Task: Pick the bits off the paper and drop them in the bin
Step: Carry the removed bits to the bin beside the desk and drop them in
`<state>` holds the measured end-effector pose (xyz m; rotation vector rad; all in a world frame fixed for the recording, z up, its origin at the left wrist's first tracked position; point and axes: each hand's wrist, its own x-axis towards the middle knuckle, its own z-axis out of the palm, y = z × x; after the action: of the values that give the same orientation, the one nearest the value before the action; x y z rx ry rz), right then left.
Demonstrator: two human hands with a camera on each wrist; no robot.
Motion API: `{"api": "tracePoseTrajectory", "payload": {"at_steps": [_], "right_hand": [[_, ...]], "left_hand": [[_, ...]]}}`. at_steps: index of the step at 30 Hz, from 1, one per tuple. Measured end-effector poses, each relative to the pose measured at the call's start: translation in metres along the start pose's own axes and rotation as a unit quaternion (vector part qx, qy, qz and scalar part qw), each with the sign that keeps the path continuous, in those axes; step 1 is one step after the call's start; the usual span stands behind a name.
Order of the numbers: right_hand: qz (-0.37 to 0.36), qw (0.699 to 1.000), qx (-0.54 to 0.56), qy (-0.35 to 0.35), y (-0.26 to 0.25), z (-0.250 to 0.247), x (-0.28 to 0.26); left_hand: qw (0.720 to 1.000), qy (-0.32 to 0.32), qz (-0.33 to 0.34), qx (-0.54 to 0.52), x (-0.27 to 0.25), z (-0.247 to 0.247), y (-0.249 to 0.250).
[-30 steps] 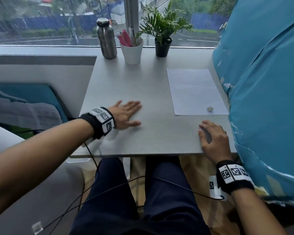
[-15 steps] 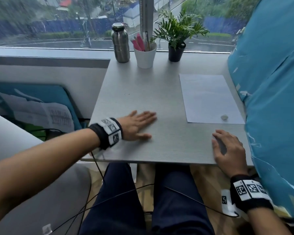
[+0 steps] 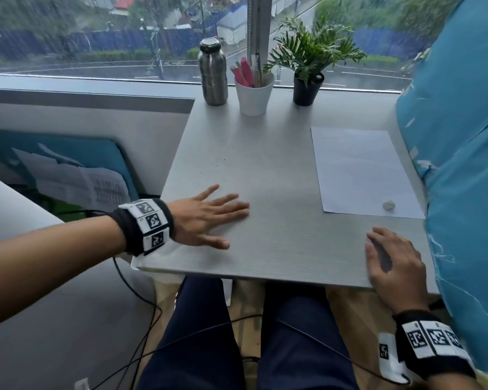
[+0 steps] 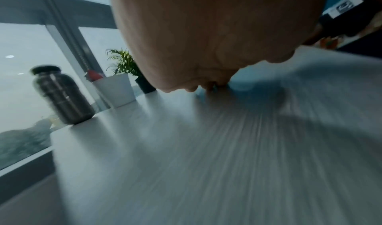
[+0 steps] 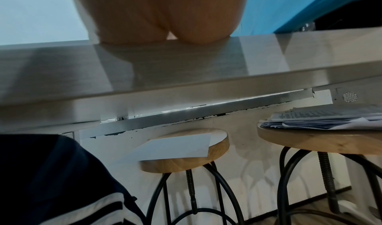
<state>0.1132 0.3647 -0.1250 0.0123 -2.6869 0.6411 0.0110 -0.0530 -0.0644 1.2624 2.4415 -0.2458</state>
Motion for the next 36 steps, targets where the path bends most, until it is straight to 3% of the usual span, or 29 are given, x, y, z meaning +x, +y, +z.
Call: {"api": "tracePoseTrajectory", "payload": {"at_steps": [7,9,12,15,18,22,26,31,36], "right_hand": [[0.0,1.0,0.0,0.003,-0.001,0.0,0.0],[-0.004,1.0,0.004,0.009,-0.001,0.0,0.001],[-0.001,1.0,0.005,0.005,-0.002,0.001,0.001],[-0.003,1.0,0.005,0.005,-0.001,0.0,0.0],[-0.003,1.0,0.007,0.009,-0.003,-0.001,0.001],[-0.003,1.0,0.007,0.013,-0.005,-0.001,0.001],[-0.004,1.0,0.007,0.011,-0.006,-0.002,0.0],[-0.005,1.0,0.007,0.014,-0.008,-0.003,0.001],[0.003,1.0,0.01,0.009,-0.009,-0.003,0.001]], "left_hand": [[0.986,0.004,-0.165,0.014,0.021,-0.008,-0.061],[0.98,0.014,-0.188,-0.059,0.033,-0.021,-0.077],[0.947,0.033,-0.254,-0.194,0.045,-0.037,-0.103],[0.924,0.007,-0.302,-0.233,0.046,-0.039,-0.129],[0.933,-0.03,-0.288,-0.216,0.042,-0.03,-0.131],[0.966,-0.043,-0.182,-0.179,0.025,-0.016,-0.095],[0.978,-0.042,-0.096,-0.18,0.002,-0.013,-0.077],[0.963,0.023,-0.16,-0.218,0.019,-0.042,-0.1],[0.967,0.002,-0.165,-0.195,0.075,-0.067,-0.092]]}}
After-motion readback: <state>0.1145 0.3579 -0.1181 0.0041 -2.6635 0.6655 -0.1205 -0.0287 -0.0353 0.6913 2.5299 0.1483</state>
